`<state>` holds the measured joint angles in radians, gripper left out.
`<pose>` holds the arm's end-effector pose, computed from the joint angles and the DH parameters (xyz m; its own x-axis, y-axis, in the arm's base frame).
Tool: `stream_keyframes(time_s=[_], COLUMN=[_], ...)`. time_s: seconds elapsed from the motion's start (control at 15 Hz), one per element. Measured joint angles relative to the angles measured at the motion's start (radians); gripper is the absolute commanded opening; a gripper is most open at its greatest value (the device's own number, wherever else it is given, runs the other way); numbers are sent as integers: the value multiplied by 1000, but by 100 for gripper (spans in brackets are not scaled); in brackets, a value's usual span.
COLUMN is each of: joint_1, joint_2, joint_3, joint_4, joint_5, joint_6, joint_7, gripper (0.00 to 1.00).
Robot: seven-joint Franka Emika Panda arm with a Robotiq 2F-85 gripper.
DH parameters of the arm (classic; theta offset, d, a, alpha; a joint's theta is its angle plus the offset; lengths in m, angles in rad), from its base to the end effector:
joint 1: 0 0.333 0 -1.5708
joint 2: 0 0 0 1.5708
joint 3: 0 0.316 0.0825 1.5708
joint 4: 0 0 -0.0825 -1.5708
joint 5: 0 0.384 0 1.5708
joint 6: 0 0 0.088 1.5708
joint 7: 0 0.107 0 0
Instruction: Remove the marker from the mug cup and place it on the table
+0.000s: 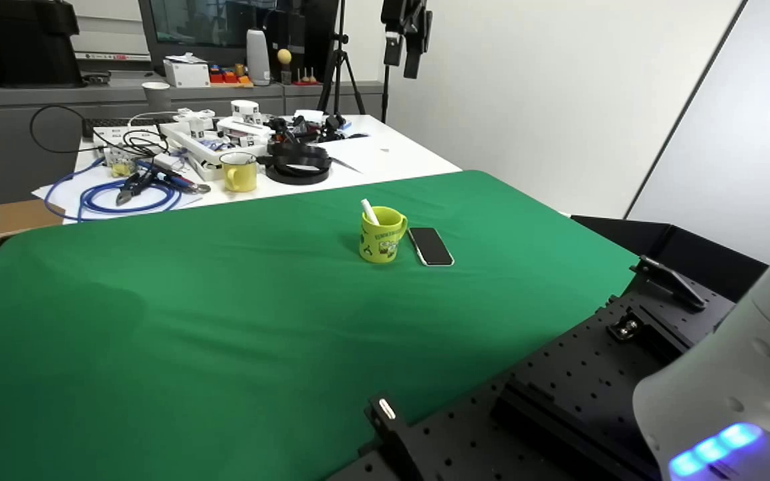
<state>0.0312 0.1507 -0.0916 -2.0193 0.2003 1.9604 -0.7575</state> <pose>0.5570 -0.0196 0.3629 0.8199 0.5702 -0.0508 0.5412 -0.8011 -0.2558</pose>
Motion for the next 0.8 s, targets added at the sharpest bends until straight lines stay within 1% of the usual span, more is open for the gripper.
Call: stream_keyframes(time_s=[0.13, 0.27, 0.4, 0.8], joint_1=[-24, -39, -41, -41], joint_2=[83, 144, 167, 168], joint_3=[22, 32, 33, 34], joint_4=[106, 183, 209, 217], joint_5=[0, 0, 0, 0], joint_6=[-71, -111, -120, -129], joint_7=[-6, -5, -5, -5], gripper=[100, 100, 100, 100])
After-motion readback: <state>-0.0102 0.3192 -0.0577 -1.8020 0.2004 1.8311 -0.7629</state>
